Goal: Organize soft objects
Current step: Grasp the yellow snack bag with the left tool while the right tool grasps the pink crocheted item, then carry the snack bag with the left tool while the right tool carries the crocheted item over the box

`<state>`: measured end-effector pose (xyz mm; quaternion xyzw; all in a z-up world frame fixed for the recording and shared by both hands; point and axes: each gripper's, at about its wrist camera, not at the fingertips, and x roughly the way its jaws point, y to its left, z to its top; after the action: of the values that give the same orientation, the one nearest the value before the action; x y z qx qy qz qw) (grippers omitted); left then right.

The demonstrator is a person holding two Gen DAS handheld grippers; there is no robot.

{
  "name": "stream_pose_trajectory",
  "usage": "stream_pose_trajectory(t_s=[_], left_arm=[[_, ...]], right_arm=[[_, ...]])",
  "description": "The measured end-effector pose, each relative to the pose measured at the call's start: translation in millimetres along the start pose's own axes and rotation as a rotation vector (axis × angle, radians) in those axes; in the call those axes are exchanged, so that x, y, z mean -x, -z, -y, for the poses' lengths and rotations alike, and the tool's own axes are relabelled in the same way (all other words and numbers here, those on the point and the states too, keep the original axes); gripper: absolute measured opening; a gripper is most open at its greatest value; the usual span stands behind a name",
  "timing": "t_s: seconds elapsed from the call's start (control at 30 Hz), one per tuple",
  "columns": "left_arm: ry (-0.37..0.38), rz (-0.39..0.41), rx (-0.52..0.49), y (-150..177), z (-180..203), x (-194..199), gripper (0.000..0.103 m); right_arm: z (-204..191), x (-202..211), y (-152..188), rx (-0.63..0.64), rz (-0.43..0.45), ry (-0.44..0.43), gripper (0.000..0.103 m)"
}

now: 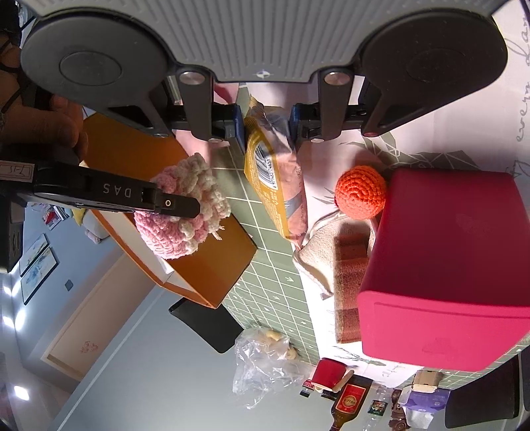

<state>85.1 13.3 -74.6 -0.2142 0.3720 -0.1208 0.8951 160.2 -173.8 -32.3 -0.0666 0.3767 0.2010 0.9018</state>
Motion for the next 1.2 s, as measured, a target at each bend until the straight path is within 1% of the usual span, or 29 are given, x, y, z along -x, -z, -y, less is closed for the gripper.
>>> stream_pose_trajectory(t_s=[0.1,0.17,0.37,0.63,0.9,1.2], left_arm=[[0.01,0.009,-0.01,-3.6,1.6,5.1,0.026],[0.016,0.012,-0.013,-4.9,2.6,7.5,0.023],[0.013,0.011,-0.041,-4.1,5.4,8.4,0.021],[0.017,0.024,-0.079,-10.7,12.3,19.9,0.021],[0.007,0.05,-0.106,-26.5,17.4,36.2,0.021],[0.011,0.08,-0.162,-49.3,39.2,45.4,0.021]], right_arm=[[0.4,5.6,-1.6,-0.005,0.011,-0.008,0.028],[0.3,9.1,-2.0,-0.007,0.018,-0.011,0.028],[-0.1,17.4,-2.3,-0.005,0.03,-0.019,0.028],[4.0,29.2,-7.7,-0.021,0.06,-0.031,0.028],[6.4,36.1,-11.2,-0.026,0.077,-0.038,0.028],[11.1,48.8,-14.7,-0.037,0.11,-0.029,0.028]])
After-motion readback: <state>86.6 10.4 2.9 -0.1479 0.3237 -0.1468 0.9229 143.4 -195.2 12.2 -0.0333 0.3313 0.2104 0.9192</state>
